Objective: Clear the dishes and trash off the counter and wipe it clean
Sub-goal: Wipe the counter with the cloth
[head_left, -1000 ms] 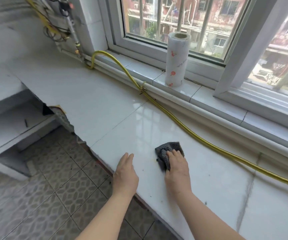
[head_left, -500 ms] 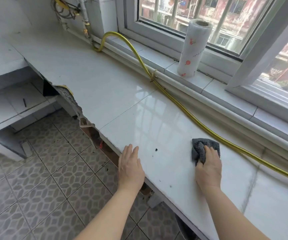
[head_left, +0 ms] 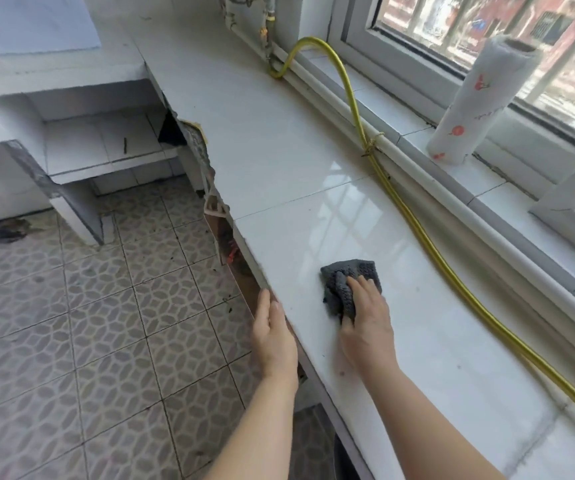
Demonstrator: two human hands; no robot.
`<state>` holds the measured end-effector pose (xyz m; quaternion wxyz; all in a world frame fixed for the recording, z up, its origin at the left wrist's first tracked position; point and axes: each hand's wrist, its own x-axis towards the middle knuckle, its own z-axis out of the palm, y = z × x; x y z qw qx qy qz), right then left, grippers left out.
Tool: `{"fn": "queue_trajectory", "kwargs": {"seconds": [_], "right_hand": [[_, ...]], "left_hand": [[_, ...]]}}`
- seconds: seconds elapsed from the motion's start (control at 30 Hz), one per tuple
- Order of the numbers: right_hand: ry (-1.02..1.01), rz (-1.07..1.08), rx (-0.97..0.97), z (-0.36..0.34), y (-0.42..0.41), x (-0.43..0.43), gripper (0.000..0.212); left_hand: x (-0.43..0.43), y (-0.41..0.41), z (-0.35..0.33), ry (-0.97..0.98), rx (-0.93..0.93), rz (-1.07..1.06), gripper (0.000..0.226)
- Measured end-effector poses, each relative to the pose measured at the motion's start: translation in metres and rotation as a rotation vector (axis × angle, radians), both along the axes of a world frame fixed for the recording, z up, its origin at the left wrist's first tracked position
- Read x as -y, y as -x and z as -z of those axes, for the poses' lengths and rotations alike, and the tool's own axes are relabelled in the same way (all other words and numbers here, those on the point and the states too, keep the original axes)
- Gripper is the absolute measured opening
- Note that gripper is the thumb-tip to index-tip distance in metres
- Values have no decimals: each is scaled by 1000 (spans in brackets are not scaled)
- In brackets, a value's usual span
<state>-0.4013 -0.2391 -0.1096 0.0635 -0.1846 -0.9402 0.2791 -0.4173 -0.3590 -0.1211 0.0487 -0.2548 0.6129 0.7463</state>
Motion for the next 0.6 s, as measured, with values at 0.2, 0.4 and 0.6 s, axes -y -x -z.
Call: {"fn": "queue_trajectory", "kwargs": {"seconds": [0.2,0.4,0.6], "right_hand": [[72,-296,-66,3,-31,36,58],[494,-172,-126,-6,-51,24,57],[126,-6,-31,3,-66,-11,59]], "left_hand": [[-3,-8,3,-804,105,-337,44],[-5,-27,12,-910,177,-549,45],[-6,-34,13,-828,218,-520,47]]}}
